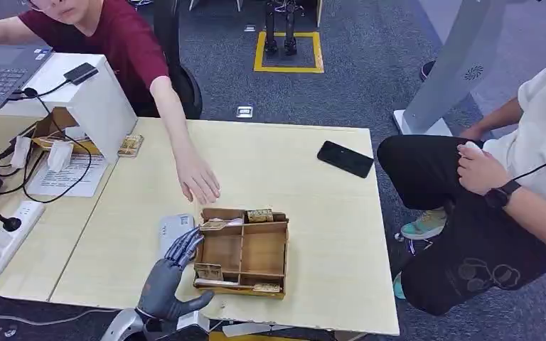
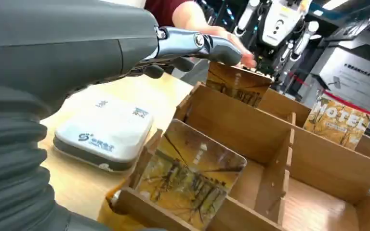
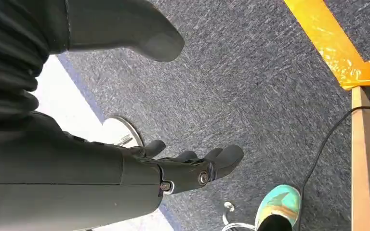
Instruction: Pass the card to the sensor for recognition and then transmit it.
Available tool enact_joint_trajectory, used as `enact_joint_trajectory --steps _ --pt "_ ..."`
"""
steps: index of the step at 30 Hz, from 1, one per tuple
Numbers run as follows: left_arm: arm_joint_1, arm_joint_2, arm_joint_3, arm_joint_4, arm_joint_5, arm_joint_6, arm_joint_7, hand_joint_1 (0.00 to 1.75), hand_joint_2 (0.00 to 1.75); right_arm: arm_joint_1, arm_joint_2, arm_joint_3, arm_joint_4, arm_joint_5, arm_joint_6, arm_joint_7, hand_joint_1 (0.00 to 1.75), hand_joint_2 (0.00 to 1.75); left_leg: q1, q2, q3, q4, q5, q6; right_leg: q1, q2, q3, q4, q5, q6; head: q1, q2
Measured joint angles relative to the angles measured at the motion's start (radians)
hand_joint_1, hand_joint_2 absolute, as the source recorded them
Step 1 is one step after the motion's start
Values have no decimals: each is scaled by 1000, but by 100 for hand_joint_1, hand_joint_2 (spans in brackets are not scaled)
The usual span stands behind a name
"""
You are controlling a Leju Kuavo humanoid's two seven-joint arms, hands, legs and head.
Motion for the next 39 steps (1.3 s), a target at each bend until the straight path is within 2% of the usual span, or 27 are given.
enact_joint_trajectory --steps 3,18,20,21,30,34,36,39 --pt "0 0 0 0 -2 -19 3 0 175 0 0 0 0 1 1 -1 0 175 0 0 0 0 0 0 0 0 0 0 0 0 0 0" --pt "5 1 -1 0 -13 -27 13 0 175 0 0 4 0 1 0 -4 0 175 0 0 0 0 0 0 0 0 0 0 0 0 0 0" --pt "5 2 -1 0 -16 -27 13 164 175 -1 0 5 0 1 0 -5 0 175 0 0 0 0 0 0 0 0 0 0 0 0 0 0" --pt "5 2 -1 0 -19 -29 14 175 175 -1 0 5 0 2 0 -5 0 175 0 0 0 0 0 0 0 0 0 0 0 0 0 0" --pt "1 7 -1 0 -42 -32 30 166 175 -5 0 5 0 0 -13 -27 0 175 0 0 0 0 0 0 0 0 1 0 0 0 0 0" --pt "1 7 -1 0 -42 -34 29 152 175 -7 1 5 0 -2 -14 -35 0 175 0 0 1 0 0 0 0 0 1 0 0 0 0 0" --pt "-2 7 -1 0 -41 -34 30 157 175 -7 1 5 0 -2 -15 -37 0 175 0 0 1 0 0 0 0 0 1 0 0 0 0 0" --pt "-3 6 -1 0 -41 -34 30 175 175 -9 1 5 0 -2 -17 -44 0 175 0 0 1 0 0 0 0 0 1 0 0 0 0 0"
